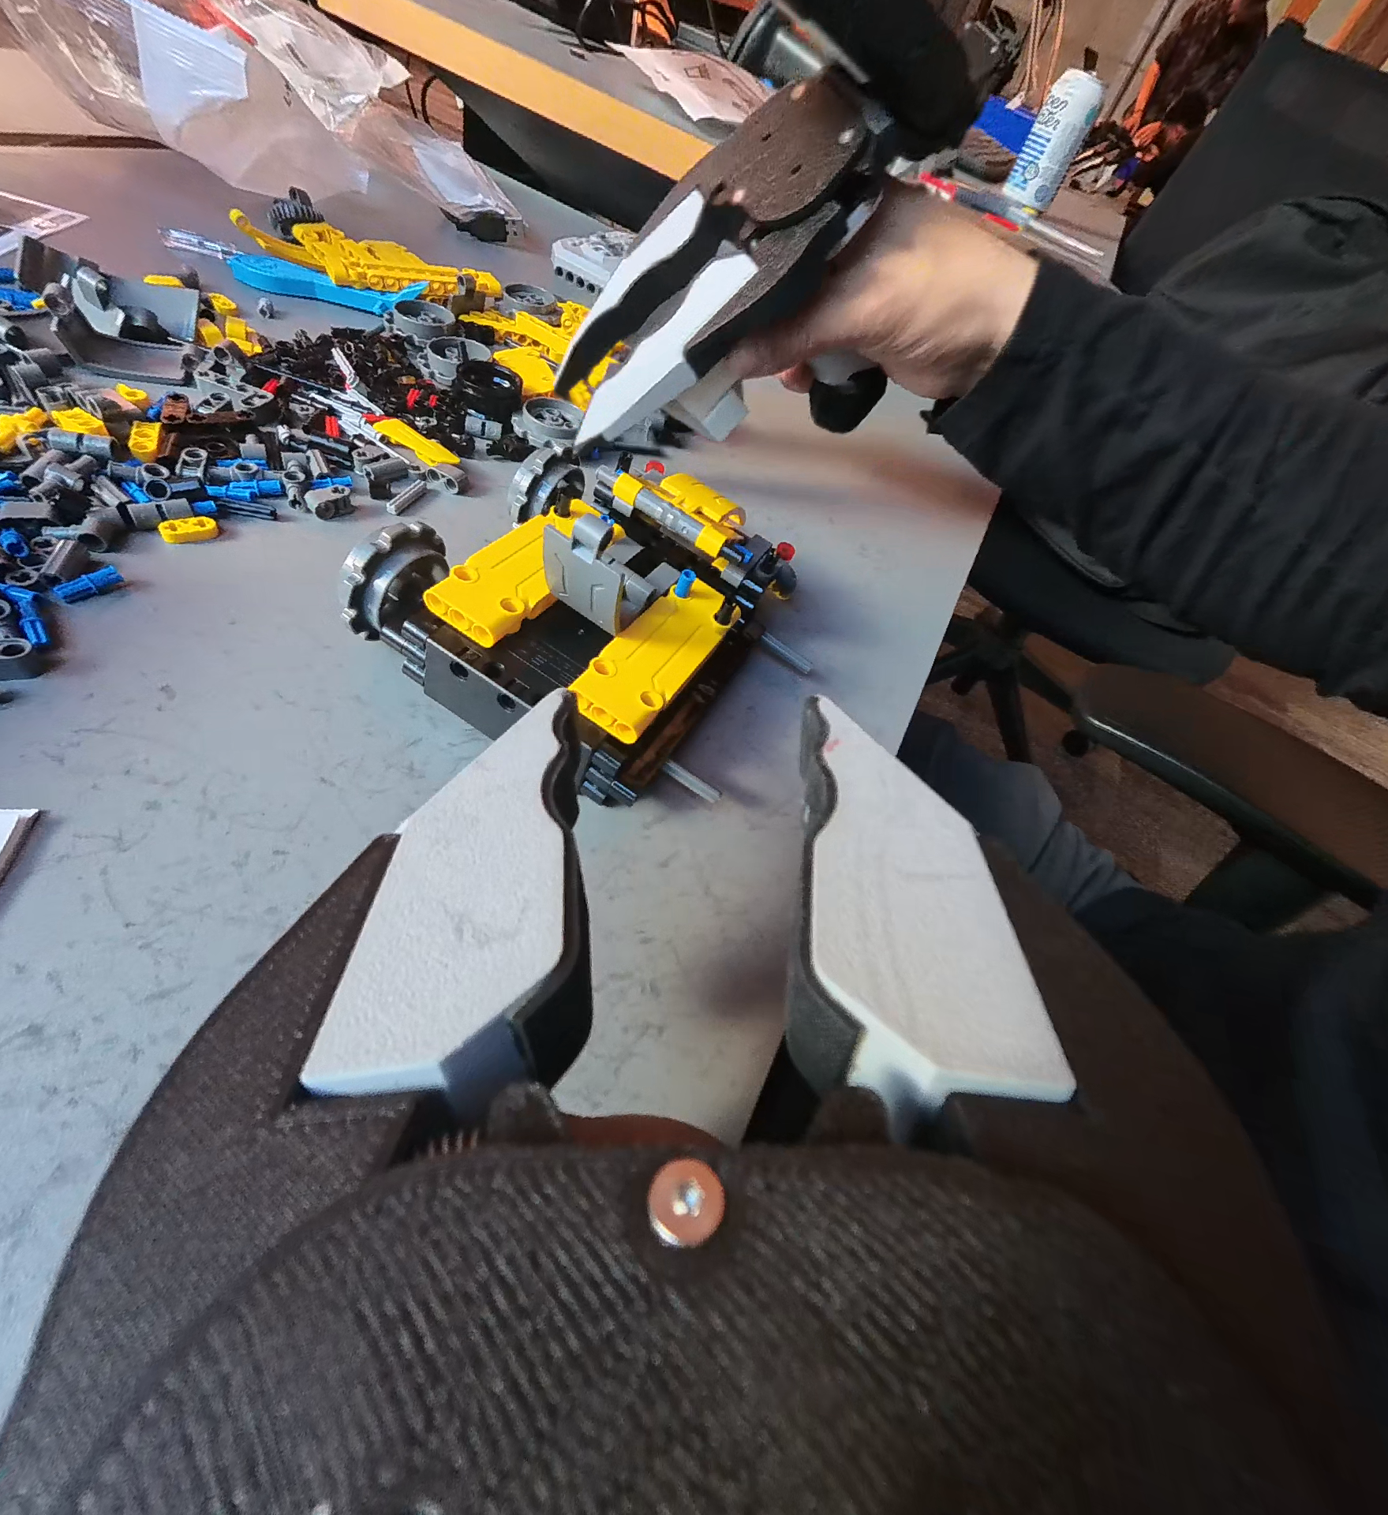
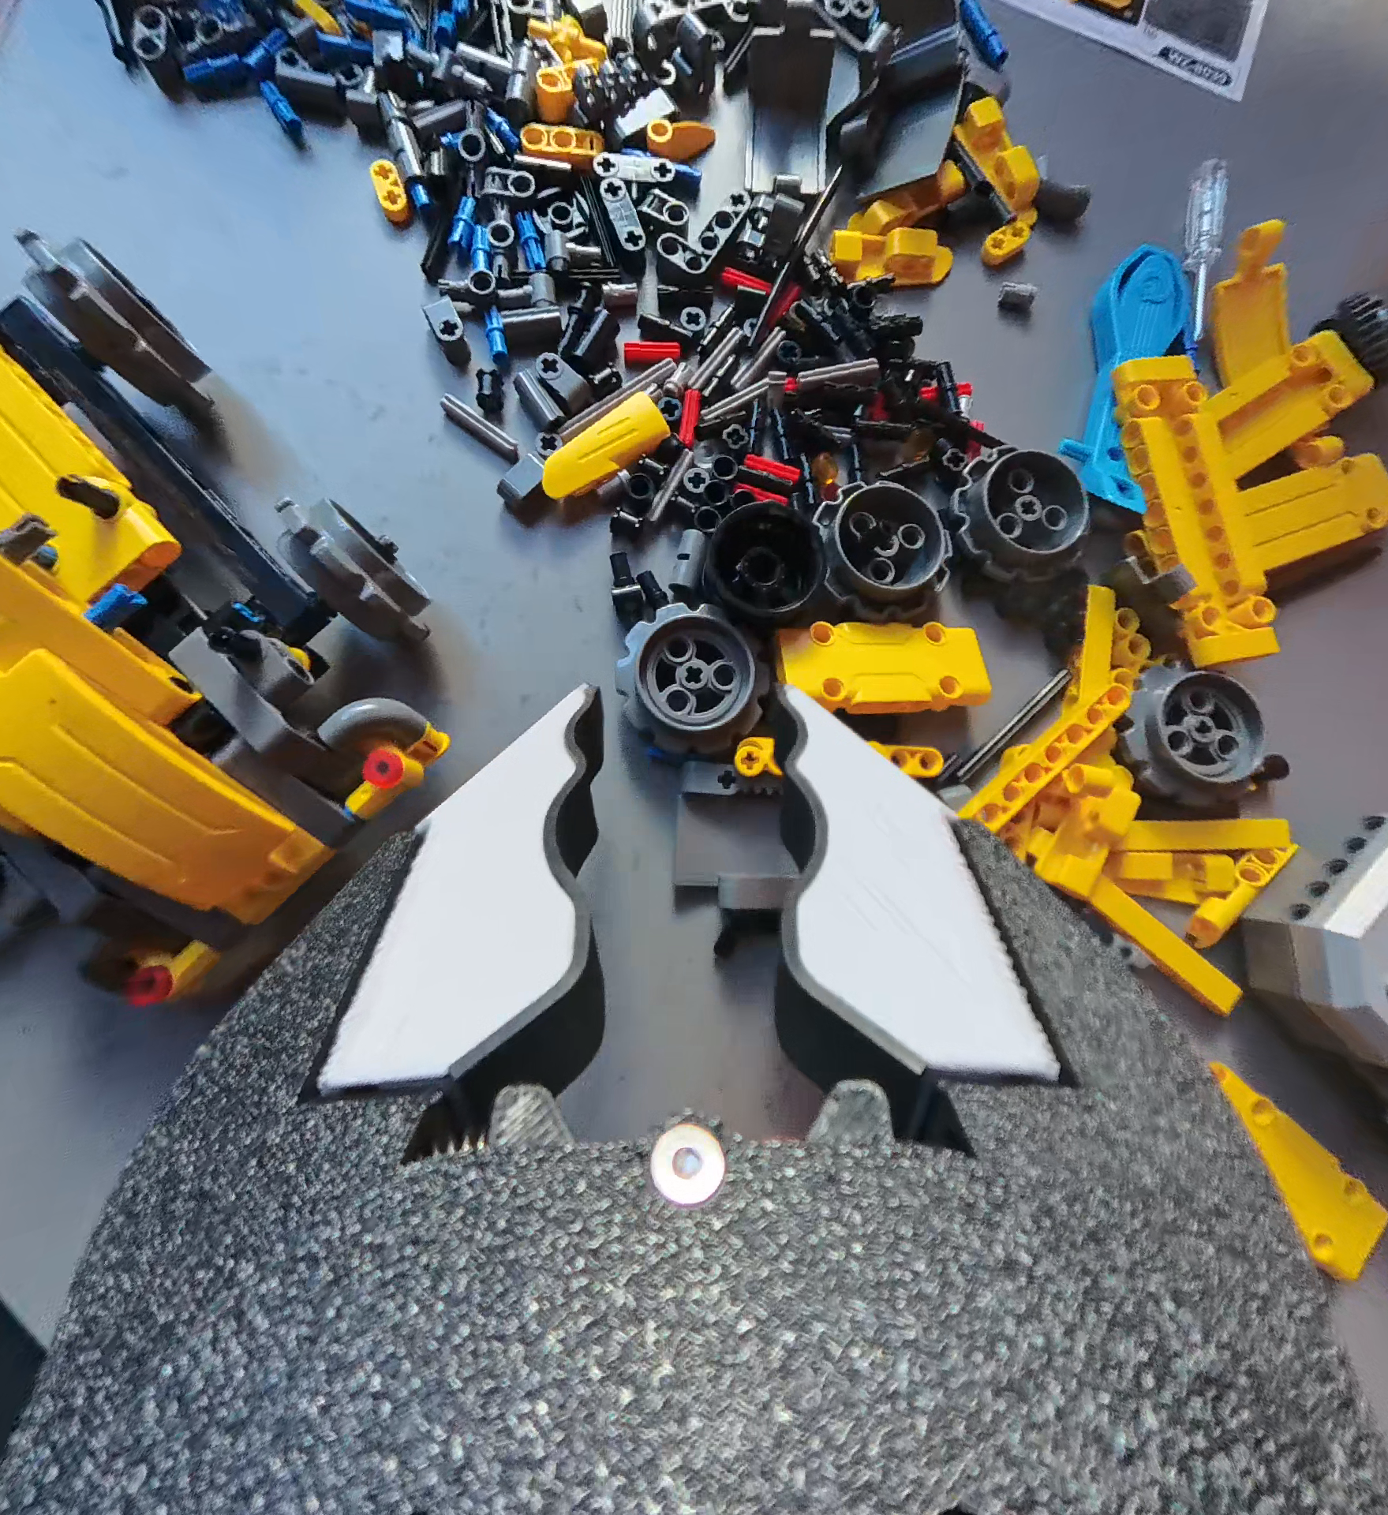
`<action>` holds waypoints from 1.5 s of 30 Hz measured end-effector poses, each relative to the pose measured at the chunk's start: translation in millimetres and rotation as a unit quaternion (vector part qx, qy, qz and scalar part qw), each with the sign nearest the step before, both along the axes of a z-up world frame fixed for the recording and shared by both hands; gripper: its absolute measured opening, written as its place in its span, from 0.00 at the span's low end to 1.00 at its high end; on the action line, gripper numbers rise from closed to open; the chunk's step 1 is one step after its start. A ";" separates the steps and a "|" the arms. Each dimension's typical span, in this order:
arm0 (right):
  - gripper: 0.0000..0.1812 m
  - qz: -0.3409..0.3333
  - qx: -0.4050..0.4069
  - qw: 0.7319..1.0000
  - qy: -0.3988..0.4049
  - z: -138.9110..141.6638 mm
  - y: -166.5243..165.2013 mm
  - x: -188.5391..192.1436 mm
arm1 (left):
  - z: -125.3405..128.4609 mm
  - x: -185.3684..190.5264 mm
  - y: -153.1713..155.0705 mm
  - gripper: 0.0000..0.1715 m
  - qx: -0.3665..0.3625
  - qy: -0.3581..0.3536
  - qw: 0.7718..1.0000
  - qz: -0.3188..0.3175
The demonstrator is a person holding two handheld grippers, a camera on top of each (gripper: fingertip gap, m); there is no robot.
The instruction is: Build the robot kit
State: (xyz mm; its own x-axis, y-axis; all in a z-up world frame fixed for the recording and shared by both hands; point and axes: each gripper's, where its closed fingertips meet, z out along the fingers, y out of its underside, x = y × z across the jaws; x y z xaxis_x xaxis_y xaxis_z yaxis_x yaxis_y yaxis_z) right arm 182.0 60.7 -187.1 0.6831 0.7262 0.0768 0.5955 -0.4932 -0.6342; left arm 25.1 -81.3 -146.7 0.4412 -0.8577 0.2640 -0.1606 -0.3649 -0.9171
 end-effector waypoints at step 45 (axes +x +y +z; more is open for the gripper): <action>0.24 -0.009 0.005 1.000 -0.015 39.5 -65.1 64.5 | 0.5 0.2 -1.4 0.30 -0.001 -0.002 1.000 -0.004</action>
State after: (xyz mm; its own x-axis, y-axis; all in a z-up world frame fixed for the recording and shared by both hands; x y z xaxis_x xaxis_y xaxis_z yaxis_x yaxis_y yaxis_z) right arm 246.5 -4.5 -147.6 0.6929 0.7134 0.1044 0.6056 -0.4972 -0.6213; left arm 25.3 -82.6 -146.3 0.4337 -0.8602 0.2682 -0.1599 -0.3664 -0.9166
